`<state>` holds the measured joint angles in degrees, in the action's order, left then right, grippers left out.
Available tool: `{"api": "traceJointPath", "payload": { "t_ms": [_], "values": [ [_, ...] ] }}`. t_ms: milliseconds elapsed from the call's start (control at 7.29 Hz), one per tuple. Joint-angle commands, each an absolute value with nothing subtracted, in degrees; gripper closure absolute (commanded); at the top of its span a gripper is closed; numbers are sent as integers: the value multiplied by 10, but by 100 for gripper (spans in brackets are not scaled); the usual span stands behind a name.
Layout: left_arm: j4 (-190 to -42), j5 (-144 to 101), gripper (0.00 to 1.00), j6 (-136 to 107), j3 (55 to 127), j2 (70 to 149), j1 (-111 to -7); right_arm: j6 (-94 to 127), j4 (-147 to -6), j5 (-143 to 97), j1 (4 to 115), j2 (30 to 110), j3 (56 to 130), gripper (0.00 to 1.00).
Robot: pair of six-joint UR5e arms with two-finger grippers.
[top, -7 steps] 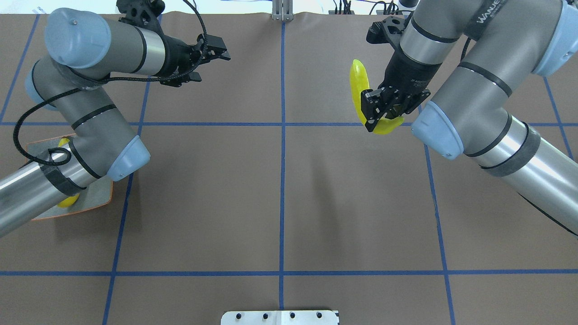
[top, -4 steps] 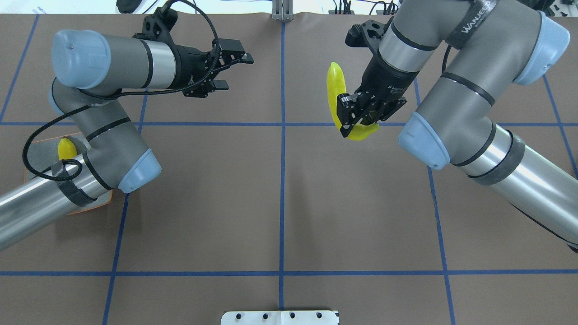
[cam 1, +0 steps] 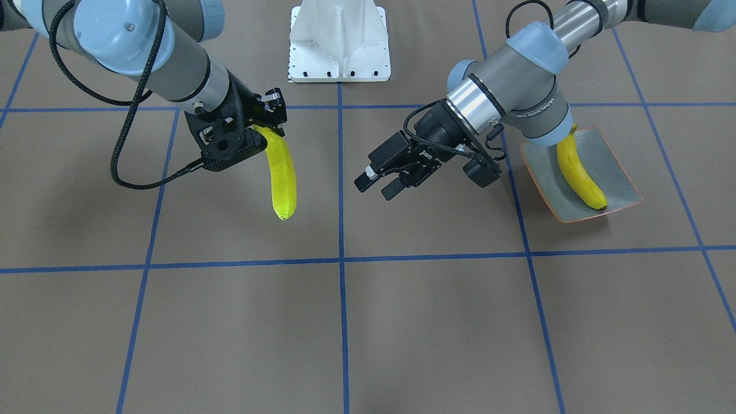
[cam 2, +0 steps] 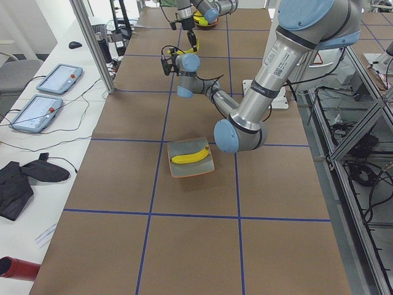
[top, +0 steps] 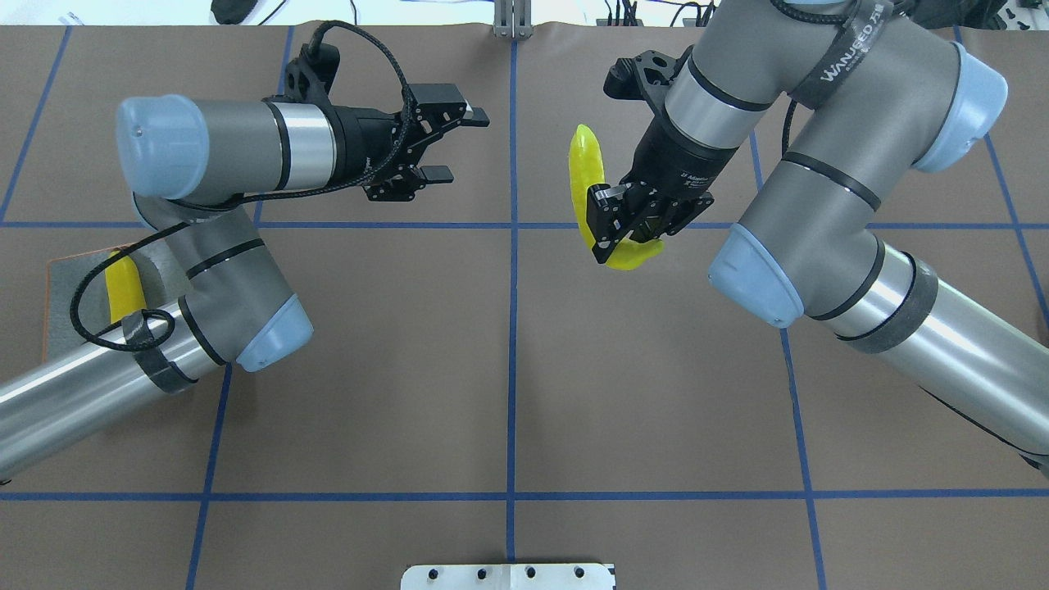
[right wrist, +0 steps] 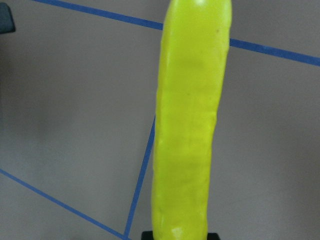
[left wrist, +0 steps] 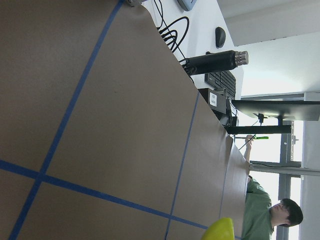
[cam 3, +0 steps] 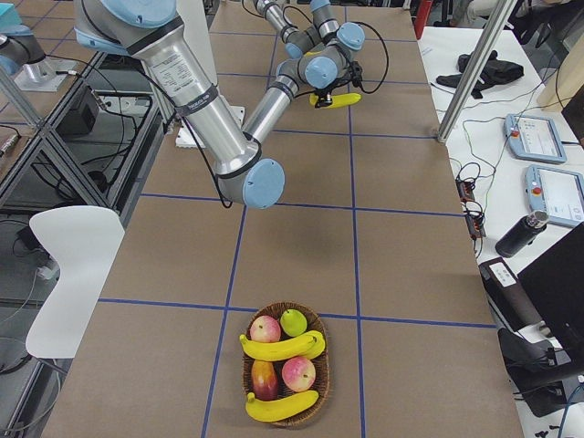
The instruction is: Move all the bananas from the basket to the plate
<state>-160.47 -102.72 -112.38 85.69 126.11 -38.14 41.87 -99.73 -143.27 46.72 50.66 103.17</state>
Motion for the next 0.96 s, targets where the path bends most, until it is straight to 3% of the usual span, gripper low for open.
{"api": "traceJointPath", "payload": {
  "t_ms": [0, 823],
  "values": [
    [-1610, -1015, 0, -1128, 855, 1273, -357, 424, -998, -1448, 467, 502, 1030, 100],
    [-1608, -1014, 0, -1126, 809, 1324, -337, 424, -998, -1480, 468, 507, 1029, 100]
  ]
}}
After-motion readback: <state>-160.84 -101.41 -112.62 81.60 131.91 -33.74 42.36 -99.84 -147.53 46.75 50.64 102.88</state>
